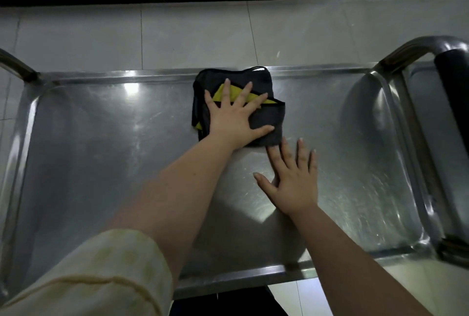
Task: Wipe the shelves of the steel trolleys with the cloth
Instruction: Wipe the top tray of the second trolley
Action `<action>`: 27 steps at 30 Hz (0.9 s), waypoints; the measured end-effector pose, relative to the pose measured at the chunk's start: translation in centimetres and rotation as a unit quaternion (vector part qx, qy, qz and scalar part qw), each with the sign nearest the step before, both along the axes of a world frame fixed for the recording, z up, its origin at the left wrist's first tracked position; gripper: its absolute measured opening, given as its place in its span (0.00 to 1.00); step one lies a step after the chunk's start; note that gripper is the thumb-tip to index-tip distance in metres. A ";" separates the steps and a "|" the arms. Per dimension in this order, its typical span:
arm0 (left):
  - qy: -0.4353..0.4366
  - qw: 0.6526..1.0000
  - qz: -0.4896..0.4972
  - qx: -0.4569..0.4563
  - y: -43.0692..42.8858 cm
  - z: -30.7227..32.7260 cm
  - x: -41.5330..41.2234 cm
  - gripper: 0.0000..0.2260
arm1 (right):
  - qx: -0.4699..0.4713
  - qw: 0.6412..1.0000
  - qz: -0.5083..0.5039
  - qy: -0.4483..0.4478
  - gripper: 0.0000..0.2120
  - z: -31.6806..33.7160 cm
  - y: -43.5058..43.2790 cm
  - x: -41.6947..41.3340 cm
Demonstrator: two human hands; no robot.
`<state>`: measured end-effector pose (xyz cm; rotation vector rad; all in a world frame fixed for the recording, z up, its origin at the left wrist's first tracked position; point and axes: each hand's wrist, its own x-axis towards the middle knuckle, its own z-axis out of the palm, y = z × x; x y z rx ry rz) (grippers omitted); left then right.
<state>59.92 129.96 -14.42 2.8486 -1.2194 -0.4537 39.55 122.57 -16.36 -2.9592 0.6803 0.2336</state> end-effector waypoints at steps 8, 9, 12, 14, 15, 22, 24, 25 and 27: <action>-0.008 0.983 0.185 -0.014 18.1 -0.5 7.9 0.38 | 0.002 1.000 -0.005 -0.001 0.36 0.2 0.2 0.1; -0.011 0.980 0.198 -0.011 19.3 -0.5 7.3 0.37 | 0.001 1.000 -0.005 0.005 0.36 0.2 0.3 0.1; -0.018 0.982 0.190 -0.009 18.6 -0.7 3.4 0.36 | 0.000 1.000 -0.005 0.019 0.36 0.2 0.3 0.1; -0.022 0.989 0.142 -0.017 15.9 -0.6 0.3 0.36 | 0.001 1.000 -0.005 0.021 0.36 0.1 0.2 0.2; -0.025 0.993 0.115 -0.019 14.2 -0.6 -1.5 0.36 | 0.001 1.000 -0.003 0.019 0.36 0.1 0.2 0.2; -0.033 0.998 0.046 -0.014 10.0 -0.3 -6.8 0.36 | 0.009 1.000 0.005 0.003 0.36 -0.1 -0.3 -0.1; -0.035 0.997 0.066 -0.016 13.2 -0.4 -5.2 0.36 | 0.015 1.000 -0.001 0.003 0.35 -0.1 -0.3 -0.1; -0.038 0.995 0.087 -0.012 15.3 -0.4 -4.2 0.36 | 0.017 1.000 -0.003 0.004 0.35 0.0 -0.3 0.0; -0.039 0.989 0.142 -0.005 20.2 -0.3 -2.2 0.36 | 0.014 1.000 -0.006 0.005 0.35 -0.1 -0.2 0.0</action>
